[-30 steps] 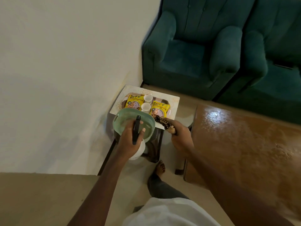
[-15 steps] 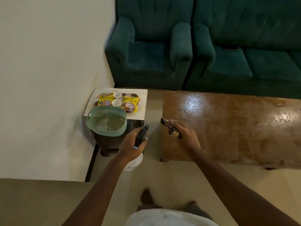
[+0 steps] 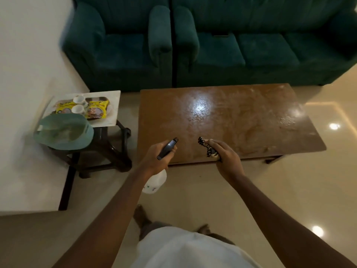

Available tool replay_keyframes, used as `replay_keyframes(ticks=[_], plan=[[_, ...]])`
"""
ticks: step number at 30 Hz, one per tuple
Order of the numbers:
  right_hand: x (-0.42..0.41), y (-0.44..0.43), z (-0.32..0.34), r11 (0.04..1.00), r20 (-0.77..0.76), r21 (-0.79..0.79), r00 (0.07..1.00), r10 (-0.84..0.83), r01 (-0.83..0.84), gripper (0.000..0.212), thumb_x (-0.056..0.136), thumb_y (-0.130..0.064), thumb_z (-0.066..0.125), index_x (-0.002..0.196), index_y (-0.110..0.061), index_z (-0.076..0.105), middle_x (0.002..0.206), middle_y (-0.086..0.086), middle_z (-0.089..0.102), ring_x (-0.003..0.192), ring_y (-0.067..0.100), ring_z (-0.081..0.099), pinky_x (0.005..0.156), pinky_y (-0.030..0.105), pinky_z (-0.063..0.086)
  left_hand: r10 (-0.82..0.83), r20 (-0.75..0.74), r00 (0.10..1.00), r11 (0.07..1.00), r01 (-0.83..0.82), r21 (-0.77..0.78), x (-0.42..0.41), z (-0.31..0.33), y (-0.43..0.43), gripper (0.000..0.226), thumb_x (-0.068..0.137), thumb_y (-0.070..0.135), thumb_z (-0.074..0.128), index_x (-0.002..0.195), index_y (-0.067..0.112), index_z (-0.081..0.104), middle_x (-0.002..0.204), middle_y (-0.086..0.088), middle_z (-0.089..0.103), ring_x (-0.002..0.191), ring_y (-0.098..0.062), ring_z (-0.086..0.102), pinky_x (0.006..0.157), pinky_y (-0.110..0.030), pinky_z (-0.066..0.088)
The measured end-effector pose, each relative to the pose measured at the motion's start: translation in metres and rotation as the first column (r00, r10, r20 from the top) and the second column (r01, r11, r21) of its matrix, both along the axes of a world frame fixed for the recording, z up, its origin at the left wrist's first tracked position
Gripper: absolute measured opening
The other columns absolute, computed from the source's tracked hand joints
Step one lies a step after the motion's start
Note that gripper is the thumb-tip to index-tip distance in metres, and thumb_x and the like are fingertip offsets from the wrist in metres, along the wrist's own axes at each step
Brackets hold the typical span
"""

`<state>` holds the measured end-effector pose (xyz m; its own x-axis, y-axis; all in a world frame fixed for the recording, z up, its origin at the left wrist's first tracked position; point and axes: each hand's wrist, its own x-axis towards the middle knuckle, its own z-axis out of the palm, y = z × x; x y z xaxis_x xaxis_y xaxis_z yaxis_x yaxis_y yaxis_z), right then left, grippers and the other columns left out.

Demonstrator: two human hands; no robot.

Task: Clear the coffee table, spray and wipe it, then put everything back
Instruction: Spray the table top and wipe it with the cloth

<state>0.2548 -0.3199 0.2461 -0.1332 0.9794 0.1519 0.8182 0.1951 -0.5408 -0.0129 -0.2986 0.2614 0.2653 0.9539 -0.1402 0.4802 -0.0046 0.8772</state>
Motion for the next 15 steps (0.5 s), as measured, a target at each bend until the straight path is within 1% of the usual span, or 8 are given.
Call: replay_keyframes(ticks=[2,4,6,7,9,11,14,15], plan=[[0.039,-0.013,-0.004,0.999,-0.011,0.012,0.999,-0.032,0.032,0.073,0.066,0.019,0.055,0.131,-0.012,0.063,0.130,0.008,0.062,0.114,0.033,0.061,0.076,0.043,0.057,-0.017,-0.006,1.000,1.000,0.017,-0.016,0.035,0.001,-0.005,0.010,0.097,0.009,0.059,0.096,0.017,0.064,0.087,-0.023,0.065,0.054,-0.031,0.061,0.048,-0.037,0.056],[0.075,-0.023,-0.008,0.997,-0.027,0.015,0.997,-0.077,0.078,0.076,0.062,0.022,0.052,0.130,-0.010,0.063,0.129,0.010,0.063,0.114,0.033,0.061,0.079,0.040,0.056,-0.049,-0.035,0.998,0.999,0.048,-0.024,0.070,0.001,-0.008,0.006,0.098,0.012,0.059,0.094,0.013,0.063,0.079,-0.021,0.063,0.048,-0.022,0.058,0.045,-0.040,0.055],[0.107,-0.029,-0.009,0.993,-0.054,-0.001,0.991,-0.121,0.121,0.079,0.060,0.025,0.050,0.130,-0.009,0.062,0.130,0.011,0.062,0.116,0.034,0.060,0.085,0.040,0.055,-0.072,-0.068,0.995,0.997,0.070,-0.039,0.100,0.003,-0.008,0.010,0.099,0.016,0.058,0.093,0.010,0.062,0.073,-0.020,0.061,0.049,-0.024,0.056,0.046,-0.046,0.053],[0.119,-0.031,-0.010,0.991,-0.064,-0.009,0.989,-0.135,0.134,0.079,0.060,0.025,0.049,0.131,-0.008,0.062,0.130,0.012,0.061,0.118,0.034,0.059,0.087,0.041,0.054,-0.077,-0.076,0.994,0.996,0.073,-0.049,0.112,0.004,-0.006,0.013,0.100,0.019,0.058,0.092,0.009,0.062,0.071,-0.020,0.060,0.050,-0.026,0.055,0.046,-0.045,0.052],[0.144,-0.033,-0.009,0.984,-0.071,-0.013,0.981,-0.178,0.177,0.080,0.060,0.025,0.048,0.131,-0.008,0.062,0.131,0.012,0.061,0.118,0.033,0.058,0.086,0.038,0.053,-0.096,-0.064,0.993,0.994,0.092,-0.064,0.142,0.006,0.001,0.014,0.100,0.024,0.059,0.092,0.014,0.063,0.067,-0.017,0.057,0.050,-0.023,0.054,0.042,-0.036,0.049],[0.169,-0.034,-0.009,0.973,-0.069,-0.014,0.971,-0.230,0.229,0.081,0.059,0.024,0.048,0.131,-0.010,0.062,0.131,0.009,0.061,0.118,0.031,0.058,0.081,0.033,0.051,-0.114,-0.042,0.993,0.991,0.111,-0.068,0.173,0.006,0.010,0.013,0.099,0.030,0.060,0.091,0.020,0.064,0.064,-0.013,0.054,0.049,-0.018,0.054,0.041,-0.028,0.049],[0.203,-0.032,-0.014,0.959,-0.051,-0.015,0.958,-0.282,0.282,0.082,0.059,0.025,0.050,0.131,-0.011,0.062,0.131,0.009,0.061,0.116,0.030,0.058,0.080,0.027,0.045,-0.163,-0.027,0.986,0.986,0.161,-0.050,0.218,0.003,0.024,0.014,0.099,0.036,0.059,0.086,0.033,0.063,0.062,-0.016,0.054,0.043,-0.016,0.053,0.039,-0.025,0.047],[0.216,-0.029,-0.017,0.956,-0.040,-0.014,0.956,-0.292,0.292,0.081,0.059,0.025,0.051,0.131,-0.011,0.062,0.130,0.009,0.062,0.115,0.031,0.058,0.081,0.027,0.045,-0.177,-0.015,0.984,0.983,0.177,-0.044,0.234,-0.001,0.030,0.017,0.100,0.036,0.058,0.083,0.032,0.062,0.059,-0.013,0.052,0.042,-0.017,0.052,0.039,-0.025,0.046]])
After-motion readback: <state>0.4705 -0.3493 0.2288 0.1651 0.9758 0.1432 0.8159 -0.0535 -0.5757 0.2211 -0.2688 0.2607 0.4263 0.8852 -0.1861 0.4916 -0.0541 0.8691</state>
